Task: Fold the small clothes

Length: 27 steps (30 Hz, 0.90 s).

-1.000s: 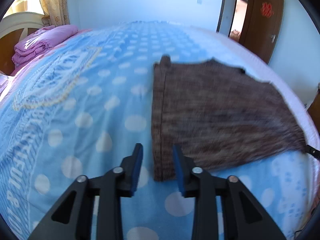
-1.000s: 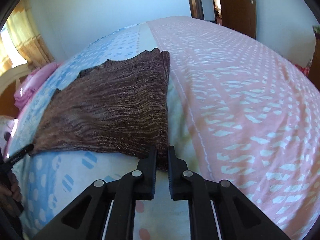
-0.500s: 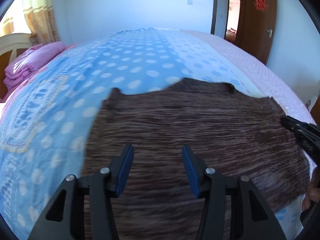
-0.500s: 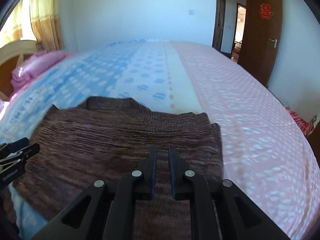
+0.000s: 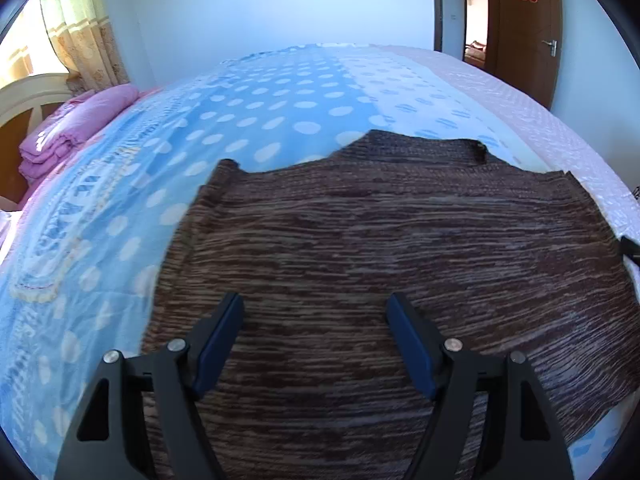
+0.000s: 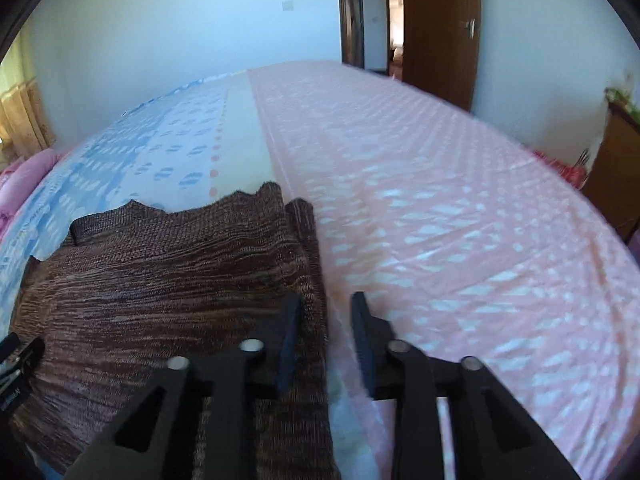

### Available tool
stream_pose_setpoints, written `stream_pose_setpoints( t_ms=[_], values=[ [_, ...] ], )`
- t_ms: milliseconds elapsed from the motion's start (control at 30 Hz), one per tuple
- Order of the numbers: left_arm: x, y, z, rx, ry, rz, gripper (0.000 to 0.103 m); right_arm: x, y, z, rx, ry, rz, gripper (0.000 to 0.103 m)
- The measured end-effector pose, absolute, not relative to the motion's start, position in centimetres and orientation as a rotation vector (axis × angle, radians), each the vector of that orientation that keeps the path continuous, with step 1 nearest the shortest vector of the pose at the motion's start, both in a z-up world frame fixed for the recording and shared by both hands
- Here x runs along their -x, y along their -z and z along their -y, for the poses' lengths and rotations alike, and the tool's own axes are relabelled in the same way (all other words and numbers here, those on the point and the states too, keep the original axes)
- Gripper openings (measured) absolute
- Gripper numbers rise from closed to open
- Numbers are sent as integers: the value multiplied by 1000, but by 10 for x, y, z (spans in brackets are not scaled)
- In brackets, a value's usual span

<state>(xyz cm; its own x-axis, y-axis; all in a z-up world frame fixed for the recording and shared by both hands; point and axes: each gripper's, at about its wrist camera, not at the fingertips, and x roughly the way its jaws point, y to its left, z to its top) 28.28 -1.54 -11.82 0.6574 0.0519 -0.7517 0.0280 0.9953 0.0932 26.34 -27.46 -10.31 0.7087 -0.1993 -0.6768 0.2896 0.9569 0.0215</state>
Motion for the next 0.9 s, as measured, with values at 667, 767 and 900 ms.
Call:
stream_pose_setpoints(
  t_ms=[667,767,900],
  values=[
    [-281,132,-92,243,-129,-915,94,-240,127,126,-50,-125,-773,20],
    [-276,138,-98,318,-85,-885,94,-239,128,125,-52,-126,-765,20],
    [-275,137,-101,365,-21,-876,88,-243,130,127,-74,-134,-762,21]
  ],
)
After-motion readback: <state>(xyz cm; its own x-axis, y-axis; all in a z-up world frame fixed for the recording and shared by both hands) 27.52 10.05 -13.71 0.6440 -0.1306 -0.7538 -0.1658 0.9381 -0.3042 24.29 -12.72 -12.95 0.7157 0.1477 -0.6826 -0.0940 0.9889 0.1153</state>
